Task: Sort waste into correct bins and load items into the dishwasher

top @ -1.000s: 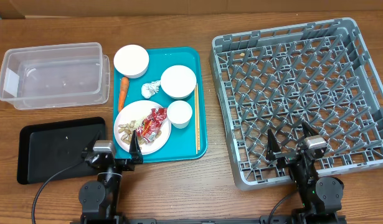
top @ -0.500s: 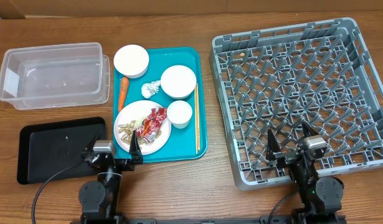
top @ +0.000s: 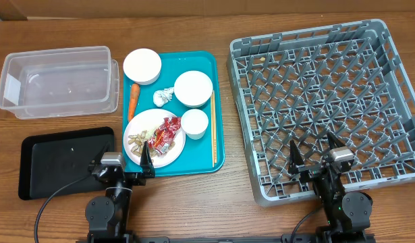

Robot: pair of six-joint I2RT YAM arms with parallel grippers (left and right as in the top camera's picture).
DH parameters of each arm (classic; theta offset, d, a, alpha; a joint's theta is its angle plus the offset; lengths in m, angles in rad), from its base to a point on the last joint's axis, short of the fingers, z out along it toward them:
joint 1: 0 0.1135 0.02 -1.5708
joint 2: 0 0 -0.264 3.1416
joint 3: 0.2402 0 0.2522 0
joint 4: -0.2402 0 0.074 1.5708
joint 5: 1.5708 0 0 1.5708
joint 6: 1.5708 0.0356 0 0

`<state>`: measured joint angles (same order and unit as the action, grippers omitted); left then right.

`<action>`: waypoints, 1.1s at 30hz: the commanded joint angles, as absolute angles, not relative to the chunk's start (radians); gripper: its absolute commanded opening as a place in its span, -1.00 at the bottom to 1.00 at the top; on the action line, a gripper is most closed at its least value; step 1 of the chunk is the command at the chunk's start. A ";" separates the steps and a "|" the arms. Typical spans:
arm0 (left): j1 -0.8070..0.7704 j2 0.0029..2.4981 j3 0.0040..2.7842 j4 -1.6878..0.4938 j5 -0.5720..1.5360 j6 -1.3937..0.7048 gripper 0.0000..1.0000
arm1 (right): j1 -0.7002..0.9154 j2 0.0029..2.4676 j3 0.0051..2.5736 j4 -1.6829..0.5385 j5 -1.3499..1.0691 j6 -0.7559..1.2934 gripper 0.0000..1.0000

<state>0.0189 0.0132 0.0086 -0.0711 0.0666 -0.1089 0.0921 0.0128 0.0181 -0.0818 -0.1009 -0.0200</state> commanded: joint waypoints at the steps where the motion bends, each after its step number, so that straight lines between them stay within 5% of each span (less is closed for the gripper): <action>1: 0.013 0.004 0.005 -0.073 0.063 -0.119 0.99 | 0.089 0.003 0.008 -0.076 -0.107 -0.023 1.00; 33: 0.013 0.004 0.005 -0.071 0.056 -0.121 0.99 | 0.089 0.003 0.008 -0.054 -0.114 0.041 1.00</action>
